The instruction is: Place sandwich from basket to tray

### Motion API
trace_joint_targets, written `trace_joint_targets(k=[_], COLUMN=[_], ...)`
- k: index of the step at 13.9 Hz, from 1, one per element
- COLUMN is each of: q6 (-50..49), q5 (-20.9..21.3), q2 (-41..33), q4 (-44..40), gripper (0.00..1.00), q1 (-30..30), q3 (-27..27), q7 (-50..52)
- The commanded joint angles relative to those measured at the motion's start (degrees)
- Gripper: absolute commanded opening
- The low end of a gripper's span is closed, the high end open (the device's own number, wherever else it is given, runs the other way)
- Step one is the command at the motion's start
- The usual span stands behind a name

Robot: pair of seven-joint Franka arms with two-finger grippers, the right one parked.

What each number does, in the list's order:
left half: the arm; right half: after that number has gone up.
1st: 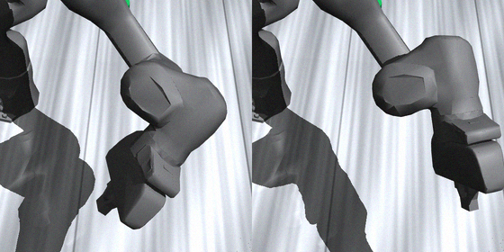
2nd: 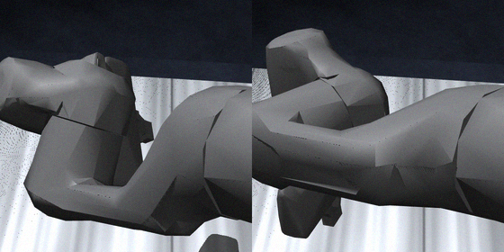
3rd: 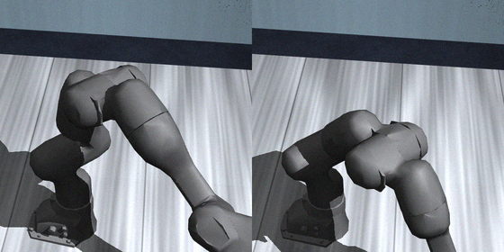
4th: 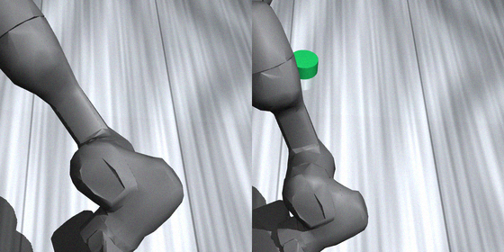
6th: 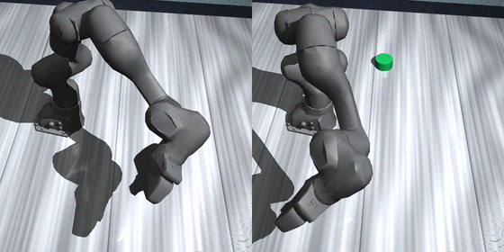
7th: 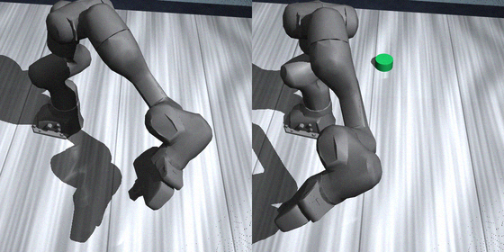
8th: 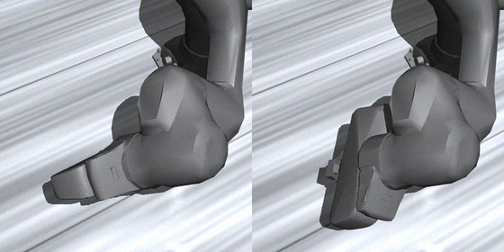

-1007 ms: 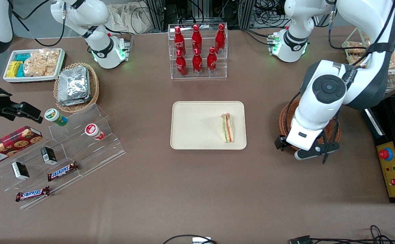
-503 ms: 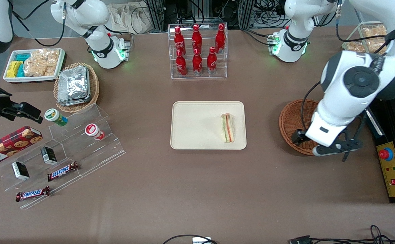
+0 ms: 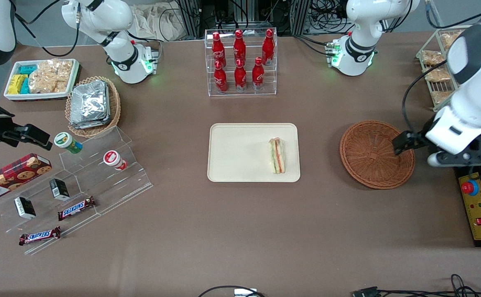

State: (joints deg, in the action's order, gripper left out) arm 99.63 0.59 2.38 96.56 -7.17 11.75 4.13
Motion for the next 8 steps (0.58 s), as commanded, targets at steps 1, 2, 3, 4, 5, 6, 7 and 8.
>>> trace_joint_targets(k=[1, 2, 3, 4, 5, 6, 7, 8], q6=[-5.7, -6.7, -7.3, -8.5, -9.0, -9.2, -9.9, -10.7], q5=[-1.5, -1.5, -1.4, -1.4, -1.4, -1.4, -1.4, -1.1], q2=[-4.9, -6.1, -7.3, -7.9, -8.4, -9.1, -9.1, -9.1], q4=[0.4, 0.4, 0.4, 0.4, 0.3, 0.5, 0.3, 0.1], gripper=[1.0, 1.0, 1.0, 1.0, 1.0, 1.0, 1.0, 1.0], q1=[1.8, 1.8, 1.8, 1.9, 1.9, 1.9, 1.8, 1.8], q3=[-3.3, -3.3, -3.3, -3.3, -3.3, -3.3, -3.3, -3.3], q7=[-4.4, -5.5, -6.1, -6.2, -6.2, -6.1, -6.1, -6.2])
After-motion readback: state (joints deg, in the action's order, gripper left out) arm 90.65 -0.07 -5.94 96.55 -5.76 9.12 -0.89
